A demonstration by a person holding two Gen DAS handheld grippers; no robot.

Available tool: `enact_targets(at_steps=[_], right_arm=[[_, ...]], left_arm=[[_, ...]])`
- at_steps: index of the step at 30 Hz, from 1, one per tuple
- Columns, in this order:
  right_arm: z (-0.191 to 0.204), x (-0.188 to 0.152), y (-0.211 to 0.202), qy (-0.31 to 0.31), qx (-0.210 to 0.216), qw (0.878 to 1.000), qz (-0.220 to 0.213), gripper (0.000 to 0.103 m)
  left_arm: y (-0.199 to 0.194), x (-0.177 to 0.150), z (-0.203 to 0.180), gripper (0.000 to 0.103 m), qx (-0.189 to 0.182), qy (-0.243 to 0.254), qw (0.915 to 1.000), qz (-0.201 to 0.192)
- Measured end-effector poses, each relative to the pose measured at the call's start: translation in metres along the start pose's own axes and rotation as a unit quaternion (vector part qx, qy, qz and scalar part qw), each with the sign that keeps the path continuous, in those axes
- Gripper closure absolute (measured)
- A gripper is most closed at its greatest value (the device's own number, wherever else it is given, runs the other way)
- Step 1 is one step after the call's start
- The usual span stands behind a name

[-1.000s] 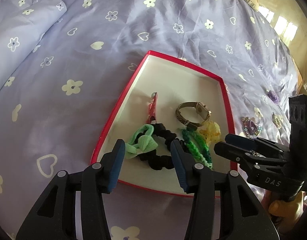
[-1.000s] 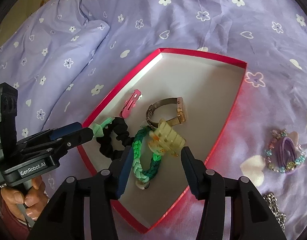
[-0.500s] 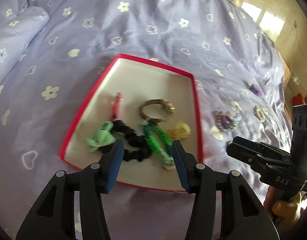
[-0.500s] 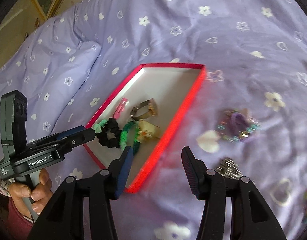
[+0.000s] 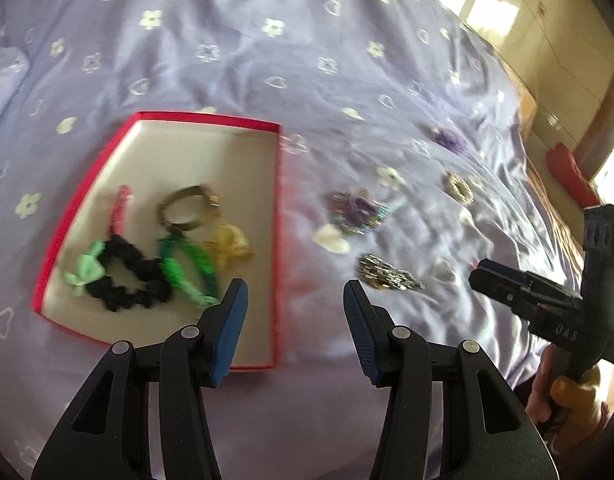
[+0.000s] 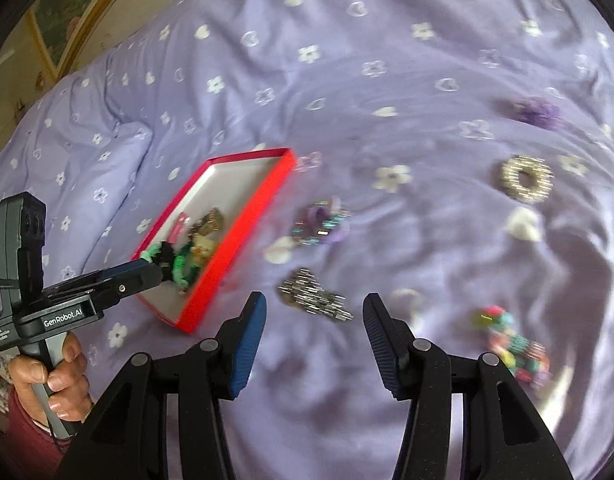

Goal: Organize jewelry
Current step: 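Move the left tool to the silver chain while the right moves to the pastel beaded bracelet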

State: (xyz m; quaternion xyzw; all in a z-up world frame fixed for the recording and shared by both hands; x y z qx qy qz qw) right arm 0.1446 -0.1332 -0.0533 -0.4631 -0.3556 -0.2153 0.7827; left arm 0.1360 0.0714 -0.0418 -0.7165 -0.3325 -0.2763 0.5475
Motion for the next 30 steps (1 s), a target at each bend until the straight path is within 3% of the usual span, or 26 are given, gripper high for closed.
enact_targets(at_steps=[14, 24, 30], right_arm=[[-0.09, -0.023, -0.062, 0.035, -0.096, 0.995, -0.017, 0.051], [-0.104, -0.029, -0.056, 0.033, -0.104, 0.994, -0.006, 0.051], [-0.106, -0.032, -0.038, 0.017, -0.103, 0.994, 0.018, 0.051]], left_arm=[[0.03, -0.017, -0.056, 0.054, -0.037, 0.054, 0.9972, 0.037], [0.05, -0.022, -0.091, 0.054, -0.072, 0.113, 0.9898, 0.049], [0.073, -0.023, -0.119, 0.054, -0.101, 0.174, 0.9779, 0.056]])
Point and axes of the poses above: each gripper's, at about its wrist camera, not at the fingertips, and y roughly the way its jaws point, z to its left, x to its top, the point moved 4 cm from there along y, roughly the way its jaws point, and after that the axes turned 14 degrees about -z, right-handed, at the moved point
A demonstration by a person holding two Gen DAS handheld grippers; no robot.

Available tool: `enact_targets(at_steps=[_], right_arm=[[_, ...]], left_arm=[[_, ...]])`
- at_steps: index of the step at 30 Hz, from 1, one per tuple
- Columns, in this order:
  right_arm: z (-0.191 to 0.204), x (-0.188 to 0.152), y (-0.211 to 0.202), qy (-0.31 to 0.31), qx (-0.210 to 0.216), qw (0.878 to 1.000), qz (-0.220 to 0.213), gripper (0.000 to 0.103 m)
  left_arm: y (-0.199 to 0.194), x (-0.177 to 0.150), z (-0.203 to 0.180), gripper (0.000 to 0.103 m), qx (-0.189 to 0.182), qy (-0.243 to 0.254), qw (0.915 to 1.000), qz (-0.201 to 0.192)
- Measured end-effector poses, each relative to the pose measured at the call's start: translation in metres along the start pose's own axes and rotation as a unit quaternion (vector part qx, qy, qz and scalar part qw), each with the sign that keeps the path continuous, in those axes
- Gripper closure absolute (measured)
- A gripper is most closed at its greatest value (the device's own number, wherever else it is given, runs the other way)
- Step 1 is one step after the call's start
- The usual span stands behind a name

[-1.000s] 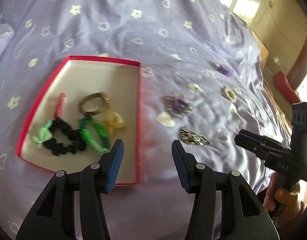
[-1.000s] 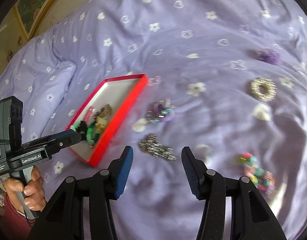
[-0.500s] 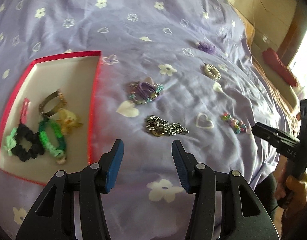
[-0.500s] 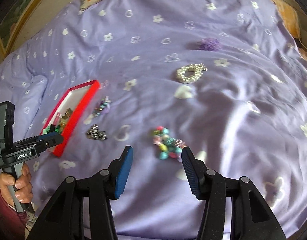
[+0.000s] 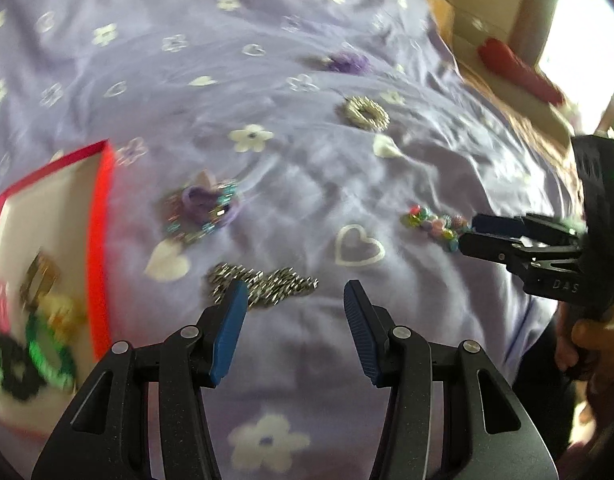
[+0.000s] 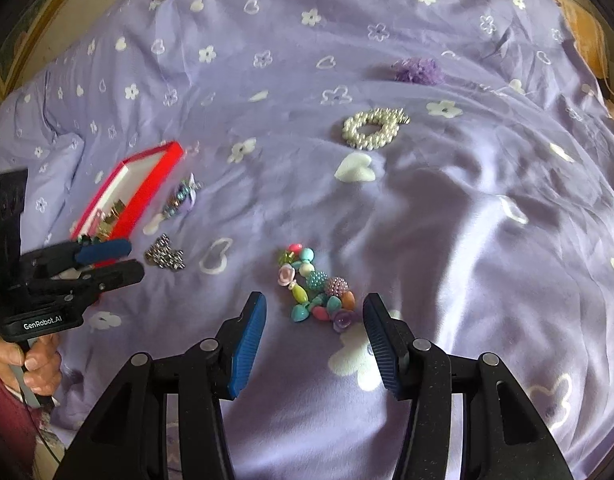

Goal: Organize jewelry
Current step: 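Move the left tool to the silver chain while the right moves to the pastel beaded bracelet, then grasp the silver chain with the left tool while the right grasps the beaded bracelet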

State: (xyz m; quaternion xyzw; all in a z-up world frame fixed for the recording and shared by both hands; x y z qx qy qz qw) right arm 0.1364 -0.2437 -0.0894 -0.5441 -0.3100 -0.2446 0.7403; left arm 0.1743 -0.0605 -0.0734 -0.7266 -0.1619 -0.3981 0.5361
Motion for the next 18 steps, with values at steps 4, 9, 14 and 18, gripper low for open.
enact_targets(at_steps=[4, 9, 14, 18], right_arm=[[0.0, -0.003, 0.01, -0.002, 0.007, 1.0, 0.013, 0.05], [-0.003, -0.001, 0.012, 0.01, 0.014, 1.0, 0.014, 0.05], [-0.002, -0.002, 0.017, 0.01, 0.012, 1.0, 0.021, 0.052], [0.001, -0.003, 0.022, 0.0, -0.005, 1.0, 0.023, 0.074]], left_arm=[[0.026, -0.003, -0.008, 0.054, 0.005, 0.056, 0.9981, 0.027], [0.036, -0.005, -0.004, 0.058, -0.009, 0.058, 0.9975, 0.04], [0.037, -0.008, 0.006, 0.09, -0.021, 0.047, 0.9978, 0.042], [0.036, -0.008, 0.005, 0.095, -0.021, 0.05, 0.9978, 0.039]])
Point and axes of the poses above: each gripper's, at about its wrist camera, not at the fingertips, and y roughly the way its jaws point, z to its left, x to its top, the point moved 4 cm from there along y, roughly the way its jaws point, and after that the axes turned 14 degrees about -z, right-handed, at the moved point
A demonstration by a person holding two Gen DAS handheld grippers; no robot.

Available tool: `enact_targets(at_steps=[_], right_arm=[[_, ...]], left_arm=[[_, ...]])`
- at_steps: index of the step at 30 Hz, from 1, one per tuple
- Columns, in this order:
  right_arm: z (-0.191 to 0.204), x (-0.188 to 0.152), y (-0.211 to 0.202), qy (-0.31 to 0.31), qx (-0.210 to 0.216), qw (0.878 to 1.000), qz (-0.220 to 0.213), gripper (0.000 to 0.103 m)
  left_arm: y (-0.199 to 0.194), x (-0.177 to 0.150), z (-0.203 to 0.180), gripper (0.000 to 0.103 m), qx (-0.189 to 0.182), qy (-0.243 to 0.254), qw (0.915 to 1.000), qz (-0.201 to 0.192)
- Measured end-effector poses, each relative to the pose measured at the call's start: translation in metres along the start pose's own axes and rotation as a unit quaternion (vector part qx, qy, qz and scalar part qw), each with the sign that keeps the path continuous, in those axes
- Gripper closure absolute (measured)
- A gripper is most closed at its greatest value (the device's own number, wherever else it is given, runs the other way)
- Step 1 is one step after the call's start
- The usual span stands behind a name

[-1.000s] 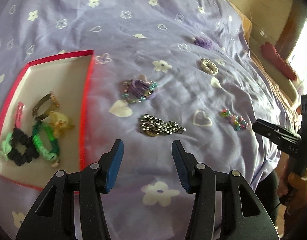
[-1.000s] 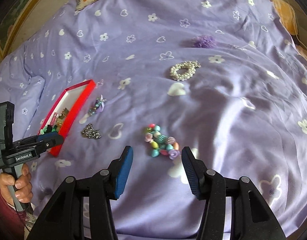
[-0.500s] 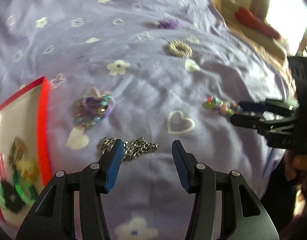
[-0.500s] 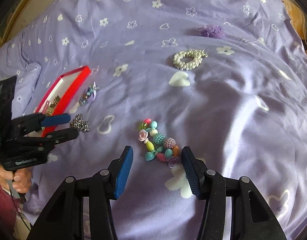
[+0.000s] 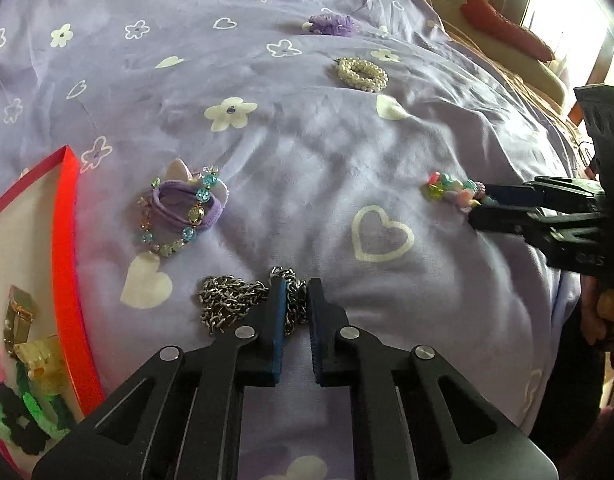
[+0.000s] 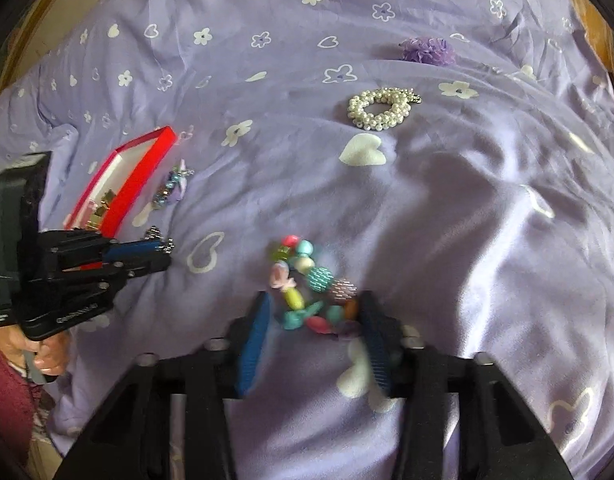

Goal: Organize jewelry
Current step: 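Grasp the silver chain with the left tool while the right grasps the beaded bracelet, then drop the chain into the box with the left tool while the right drops the bracelet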

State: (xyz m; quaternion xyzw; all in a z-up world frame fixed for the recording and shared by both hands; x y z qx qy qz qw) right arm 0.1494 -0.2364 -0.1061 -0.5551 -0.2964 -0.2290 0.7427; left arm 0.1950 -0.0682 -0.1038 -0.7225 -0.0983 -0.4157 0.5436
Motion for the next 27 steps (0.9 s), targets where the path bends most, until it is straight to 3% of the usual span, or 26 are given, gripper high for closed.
enact_targets(at_steps=[1, 8, 15, 27], right_arm=[[0.0, 0.0, 0.001, 0.0, -0.002, 1.0, 0.001, 0.088], [0.0, 0.004, -0.007, 0.024, 0.013, 1.0, -0.016, 0.088], [0.013, 0.017, -0.025, 0.032, 0.034, 0.998, -0.043, 0.088], [0.059, 0.038, -0.038, 0.018, 0.083, 0.994, -0.063, 0.088]], left_arm=[[-0.001, 0.0, -0.001, 0.095, 0.004, 0.001, 1.0, -0.003], [-0.032, 0.006, 0.006, 0.095, -0.001, -0.045, 0.9983, -0.038], [-0.076, 0.02, 0.022, 0.095, -0.009, -0.105, 0.9904, -0.089], [-0.136, 0.017, 0.051, 0.095, 0.02, -0.159, 0.9764, -0.145]])
Point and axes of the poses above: each gripper's, at about its wrist camera, not at the fingertips, and y roughly the way its jaws point, z to its left, x to its top, the point moved 4 cm from there along y, roughly the way its jaws point, and after that the axes turned 14 degrees about -z, right-handed, at the moved point
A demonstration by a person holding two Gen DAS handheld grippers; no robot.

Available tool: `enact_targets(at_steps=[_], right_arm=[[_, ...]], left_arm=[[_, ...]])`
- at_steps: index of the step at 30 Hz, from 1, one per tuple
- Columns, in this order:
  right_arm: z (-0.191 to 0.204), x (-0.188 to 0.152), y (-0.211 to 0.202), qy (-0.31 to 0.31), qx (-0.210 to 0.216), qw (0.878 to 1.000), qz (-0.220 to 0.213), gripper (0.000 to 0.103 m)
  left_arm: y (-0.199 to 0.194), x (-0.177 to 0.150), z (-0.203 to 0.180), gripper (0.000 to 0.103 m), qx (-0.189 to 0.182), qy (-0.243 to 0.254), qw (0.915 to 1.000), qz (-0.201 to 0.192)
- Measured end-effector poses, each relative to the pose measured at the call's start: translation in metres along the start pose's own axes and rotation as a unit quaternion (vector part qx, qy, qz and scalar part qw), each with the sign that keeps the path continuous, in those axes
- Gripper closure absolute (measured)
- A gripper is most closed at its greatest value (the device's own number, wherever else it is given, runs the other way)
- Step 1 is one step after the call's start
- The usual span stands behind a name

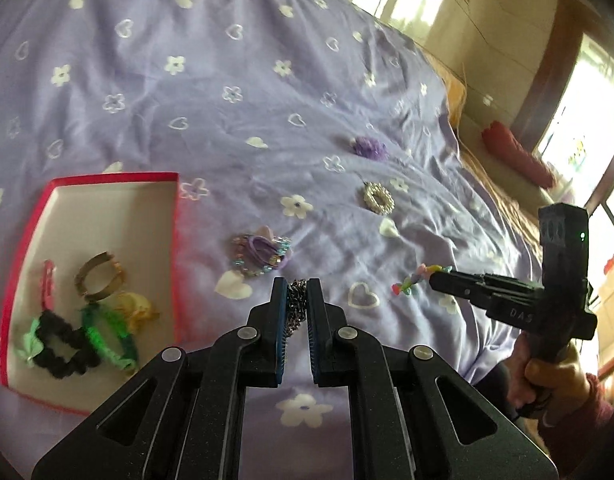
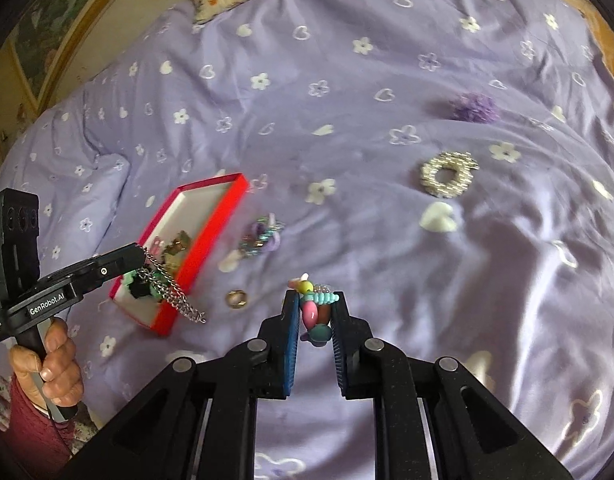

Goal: Organize jewelry
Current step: 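Drop the chain into the box with the left tool while the right drops the bracelet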

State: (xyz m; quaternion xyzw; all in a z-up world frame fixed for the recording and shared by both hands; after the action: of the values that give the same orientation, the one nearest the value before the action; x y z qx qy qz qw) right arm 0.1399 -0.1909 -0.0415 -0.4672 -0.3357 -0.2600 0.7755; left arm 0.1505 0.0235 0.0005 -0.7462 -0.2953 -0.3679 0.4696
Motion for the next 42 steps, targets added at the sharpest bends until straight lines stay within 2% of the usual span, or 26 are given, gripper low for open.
enact_targets(at_steps=[12, 24, 31, 42], right_arm=[[0.061, -0.001, 0.022, -0.024, 0.059, 0.998, 0.013, 0.088], [0.132, -0.009, 0.056, -0.044, 0.129, 0.99, 0.035, 0.088], [0.165, -0.014, 0.082, -0.046, 0.158, 0.985, 0.052, 0.088], [0.2, -0.032, 0.131, -0.066, 0.161, 0.981, 0.088, 0.088]], left_arm=[[-0.048, 0.011, 0.043, 0.095, 0.045, -0.039, 0.9974, -0.041], [-0.084, 0.007, 0.11, 0.095, 0.117, -0.088, 0.9871, -0.065], [-0.092, 0.003, 0.137, 0.095, 0.141, -0.107, 0.9816, -0.072], [-0.078, -0.019, 0.169, 0.095, 0.172, -0.122, 0.9761, -0.052]])
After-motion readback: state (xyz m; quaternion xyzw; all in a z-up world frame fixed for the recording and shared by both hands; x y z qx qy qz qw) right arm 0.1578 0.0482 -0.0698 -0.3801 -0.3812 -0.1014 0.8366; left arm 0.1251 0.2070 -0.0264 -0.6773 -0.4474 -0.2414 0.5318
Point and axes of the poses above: each gripper's, at about its wrist camera, not at the fingertips, and y roughly the way its jaws point, z to its left, x to its top, the point moved 4 cm from there along y, roughly the way its jaws point, and after that the axes turned 14 degrees about -z, right-handed, at the moved point
